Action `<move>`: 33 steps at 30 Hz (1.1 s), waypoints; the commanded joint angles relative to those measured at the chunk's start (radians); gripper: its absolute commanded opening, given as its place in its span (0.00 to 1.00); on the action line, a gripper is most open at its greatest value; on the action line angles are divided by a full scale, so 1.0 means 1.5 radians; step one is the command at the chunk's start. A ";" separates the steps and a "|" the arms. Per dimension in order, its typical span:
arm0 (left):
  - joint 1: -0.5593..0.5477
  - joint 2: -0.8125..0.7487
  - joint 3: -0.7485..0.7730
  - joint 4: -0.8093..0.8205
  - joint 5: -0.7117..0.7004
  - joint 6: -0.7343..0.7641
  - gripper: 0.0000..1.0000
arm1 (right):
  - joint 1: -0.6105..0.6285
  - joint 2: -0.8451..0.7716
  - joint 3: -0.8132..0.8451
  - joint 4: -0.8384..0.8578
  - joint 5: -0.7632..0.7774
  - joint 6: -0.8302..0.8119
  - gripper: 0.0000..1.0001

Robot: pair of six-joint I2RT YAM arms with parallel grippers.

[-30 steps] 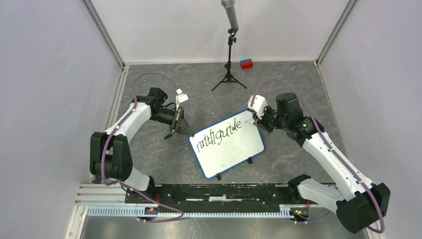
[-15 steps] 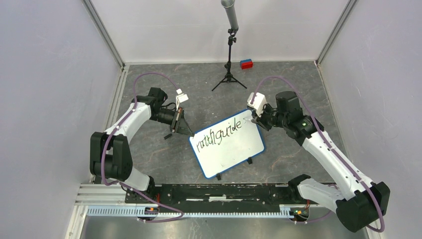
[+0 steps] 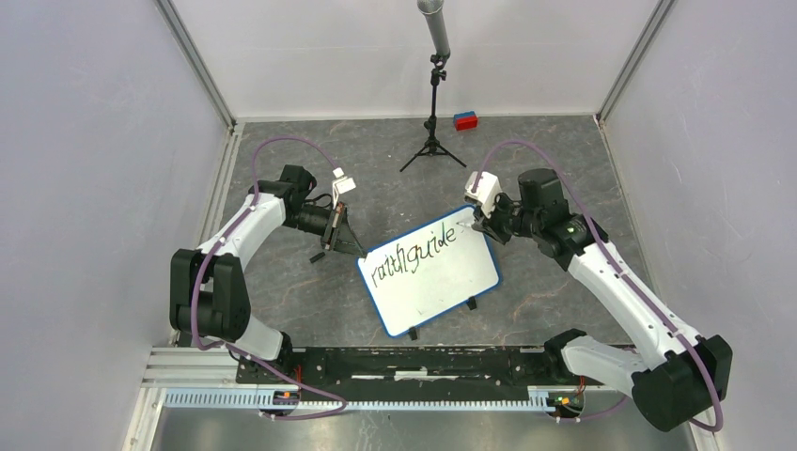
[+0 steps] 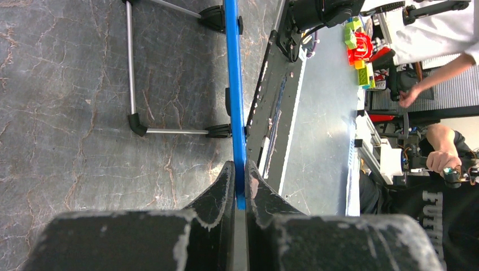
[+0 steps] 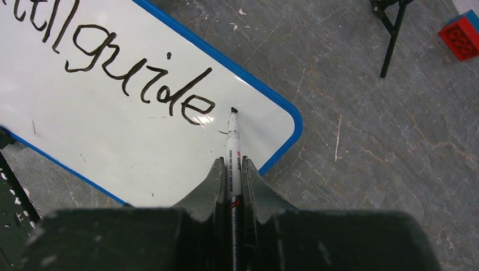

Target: Write a sentence on the whiteboard

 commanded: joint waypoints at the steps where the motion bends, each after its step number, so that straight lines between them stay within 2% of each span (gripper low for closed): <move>1: -0.013 -0.002 -0.015 -0.011 -0.014 0.048 0.02 | 0.000 0.009 0.024 0.009 -0.035 0.002 0.00; 6: -0.013 0.001 -0.014 -0.012 -0.015 0.047 0.02 | 0.002 0.004 0.014 -0.013 -0.046 -0.015 0.00; 26: -0.013 0.006 -0.011 -0.012 -0.016 0.047 0.02 | 0.001 -0.020 -0.030 -0.064 0.046 -0.071 0.00; 33: -0.013 0.012 -0.009 -0.012 -0.014 0.047 0.03 | 0.010 -0.017 -0.032 -0.075 -0.050 -0.061 0.00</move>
